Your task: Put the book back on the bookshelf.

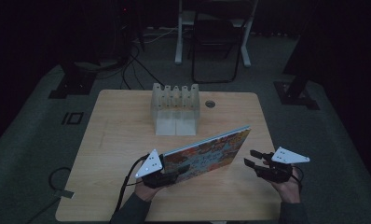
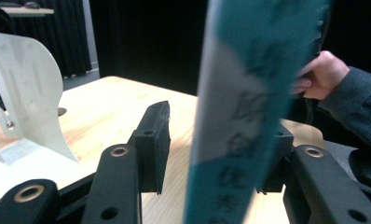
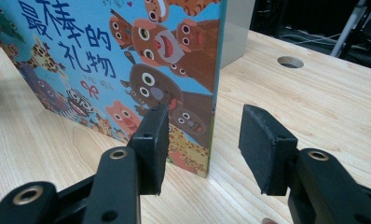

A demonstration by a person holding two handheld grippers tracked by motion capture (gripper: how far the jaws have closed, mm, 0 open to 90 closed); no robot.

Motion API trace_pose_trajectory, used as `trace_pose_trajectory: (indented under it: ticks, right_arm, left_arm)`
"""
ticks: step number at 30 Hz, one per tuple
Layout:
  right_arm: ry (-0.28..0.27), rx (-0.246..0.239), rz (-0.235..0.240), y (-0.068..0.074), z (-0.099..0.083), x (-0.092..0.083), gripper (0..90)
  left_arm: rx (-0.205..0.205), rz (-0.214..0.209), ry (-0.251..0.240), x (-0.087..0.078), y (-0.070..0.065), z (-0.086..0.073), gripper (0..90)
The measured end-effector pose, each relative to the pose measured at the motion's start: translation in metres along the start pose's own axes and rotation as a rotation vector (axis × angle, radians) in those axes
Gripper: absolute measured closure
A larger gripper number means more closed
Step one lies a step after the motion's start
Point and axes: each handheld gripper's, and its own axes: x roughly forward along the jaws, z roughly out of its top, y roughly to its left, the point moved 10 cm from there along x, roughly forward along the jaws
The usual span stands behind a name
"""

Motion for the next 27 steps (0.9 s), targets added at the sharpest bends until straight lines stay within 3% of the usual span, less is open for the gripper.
trace_pose_trajectory:
  ticks: [10,16,18,20,23,27]
  right_arm:
    - [0.005,0.006,0.000,0.000,-0.002,0.000,52.3]
    - [0.003,0.009,-0.003,-0.001,-0.002,0.000,52.2]
    - [0.001,0.009,-0.006,-0.002,-0.002,-0.001,52.3]
    - [0.000,0.011,-0.007,-0.002,-0.002,-0.001,52.3]
    - [-0.001,0.012,-0.007,-0.003,-0.002,-0.001,52.3]
    - [-0.002,0.013,-0.008,-0.003,-0.002,-0.001,52.3]
  left_arm:
    - [-0.059,0.011,0.028,0.006,0.004,-0.006,34.5]
    - [-0.090,-0.016,0.028,0.008,0.003,-0.007,32.7]
    - [-0.102,-0.028,0.026,0.008,0.003,-0.006,34.9]
    - [-0.108,-0.041,0.025,0.008,0.003,-0.006,43.8]
    - [-0.082,-0.050,0.031,0.010,0.001,-0.006,48.9]
    - [-0.063,-0.048,0.031,0.014,-0.004,-0.002,64.8]
